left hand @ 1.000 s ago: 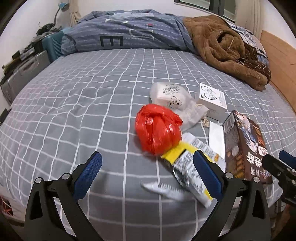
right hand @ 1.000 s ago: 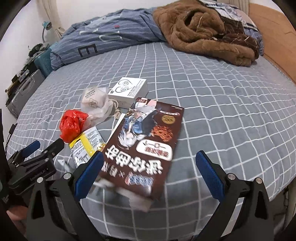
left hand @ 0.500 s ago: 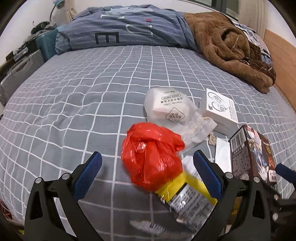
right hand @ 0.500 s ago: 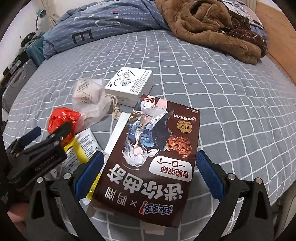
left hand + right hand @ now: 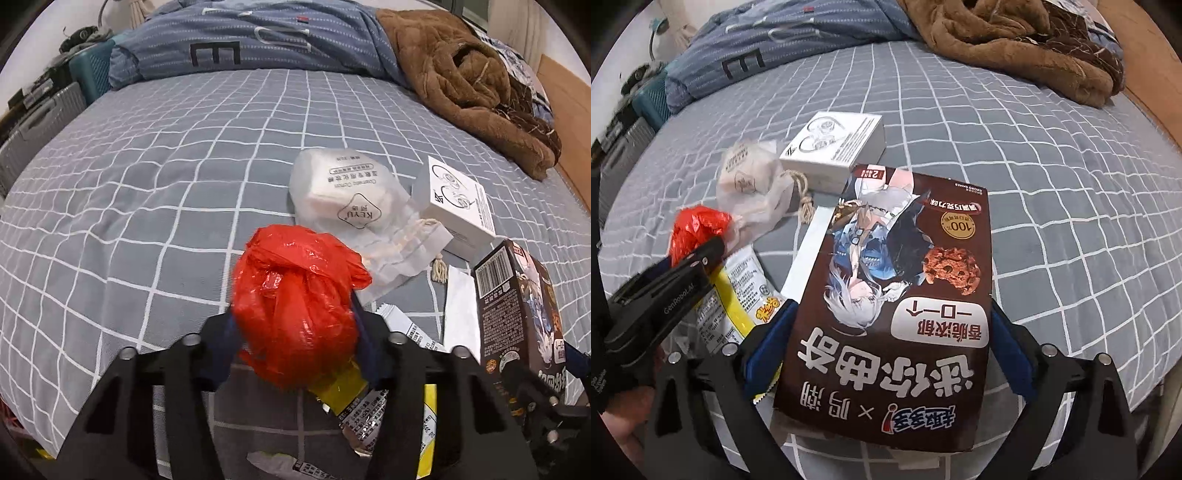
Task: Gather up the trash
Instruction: 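Lift the brown box and red bag off the bed with both tools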
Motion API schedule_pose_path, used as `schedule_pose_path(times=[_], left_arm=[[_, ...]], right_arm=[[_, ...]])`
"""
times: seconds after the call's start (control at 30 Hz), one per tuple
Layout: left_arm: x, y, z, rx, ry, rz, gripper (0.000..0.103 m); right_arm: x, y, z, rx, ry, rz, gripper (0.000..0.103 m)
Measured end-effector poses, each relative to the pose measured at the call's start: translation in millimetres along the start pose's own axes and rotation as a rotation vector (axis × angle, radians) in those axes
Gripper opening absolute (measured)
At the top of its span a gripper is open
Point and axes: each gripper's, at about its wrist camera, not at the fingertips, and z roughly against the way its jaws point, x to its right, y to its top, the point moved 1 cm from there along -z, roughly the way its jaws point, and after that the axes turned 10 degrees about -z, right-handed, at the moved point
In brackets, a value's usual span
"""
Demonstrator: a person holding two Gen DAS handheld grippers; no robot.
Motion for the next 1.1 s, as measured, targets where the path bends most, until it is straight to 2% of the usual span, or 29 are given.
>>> schedule_pose_path(times=[0.13,0.7,1.1], left_arm=[[-3.8,1.0,6.1,0.016,-0.002,0.013,0.040],[-13.4,-3.8,32.7,0.052,0.017,0.037,0.040],[-11.3,-19.0,62.8,0.080,-0.004,0.039,0.040]], right_arm=[[3.1,3.0,8.3,0.024,0.016,-0.003,0.091],[12.9,6.1,32.2,0.126,0.010,0.015,0.091],[19.7,-0.9,51.2,0.167,0.000,0.033,0.091]])
